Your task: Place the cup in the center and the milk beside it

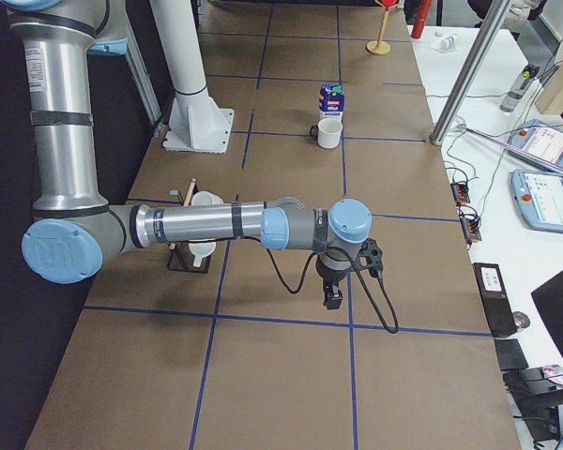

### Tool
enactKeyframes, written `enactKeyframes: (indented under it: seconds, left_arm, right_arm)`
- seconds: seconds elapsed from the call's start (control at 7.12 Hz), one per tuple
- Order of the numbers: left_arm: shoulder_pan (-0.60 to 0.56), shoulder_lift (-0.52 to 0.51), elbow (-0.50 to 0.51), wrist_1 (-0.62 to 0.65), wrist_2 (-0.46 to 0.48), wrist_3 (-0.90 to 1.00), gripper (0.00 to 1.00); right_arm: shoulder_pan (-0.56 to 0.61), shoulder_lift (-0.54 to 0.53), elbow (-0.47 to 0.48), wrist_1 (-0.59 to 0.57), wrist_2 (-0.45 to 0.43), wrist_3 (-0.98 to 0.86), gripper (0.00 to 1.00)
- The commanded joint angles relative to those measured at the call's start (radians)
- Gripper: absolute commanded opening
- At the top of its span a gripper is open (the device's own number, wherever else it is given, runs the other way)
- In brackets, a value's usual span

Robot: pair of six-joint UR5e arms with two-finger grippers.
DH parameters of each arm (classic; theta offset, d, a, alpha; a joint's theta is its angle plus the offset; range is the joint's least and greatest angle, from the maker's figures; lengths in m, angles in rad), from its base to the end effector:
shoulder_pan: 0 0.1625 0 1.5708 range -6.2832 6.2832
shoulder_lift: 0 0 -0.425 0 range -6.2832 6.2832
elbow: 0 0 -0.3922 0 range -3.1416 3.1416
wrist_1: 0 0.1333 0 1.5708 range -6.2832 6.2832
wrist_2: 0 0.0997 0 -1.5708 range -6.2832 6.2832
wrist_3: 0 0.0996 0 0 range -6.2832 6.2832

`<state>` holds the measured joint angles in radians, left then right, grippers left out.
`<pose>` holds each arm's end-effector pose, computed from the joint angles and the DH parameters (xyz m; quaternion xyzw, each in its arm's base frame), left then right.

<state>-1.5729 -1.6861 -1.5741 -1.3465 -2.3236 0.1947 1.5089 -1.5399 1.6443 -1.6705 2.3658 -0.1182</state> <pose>-0.0663 -0.5297 0.6211 -0.0128 0.3701 0.0700 0.9263 0.0310 -0.5061 0.6157 0.0131 -0.3869 -0.0838 0.9182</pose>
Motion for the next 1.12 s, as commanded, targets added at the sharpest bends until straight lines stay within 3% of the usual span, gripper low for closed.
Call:
enactKeyframes:
  seconds: [0.0, 0.56, 0.98]
  left_arm:
    - [0.002, -0.01, -0.009, -0.002, -0.003, 0.0, 1.0]
    - [0.008, -0.026, 0.006, 0.0, 0.003, 0.0, 1.0]
    - [0.008, -0.037, -0.01, 0.0, 0.003, 0.002, 1.0]
  right_arm:
    - [-0.001, 0.001, -0.001, 0.003, 0.001, 0.002, 1.0]
    - [-0.001, -0.023, 0.008, 0.017, 0.006, -0.001, 1.0]
    - [-0.001, -0.103, 0.054, 0.12, 0.012, 0.005, 1.0]
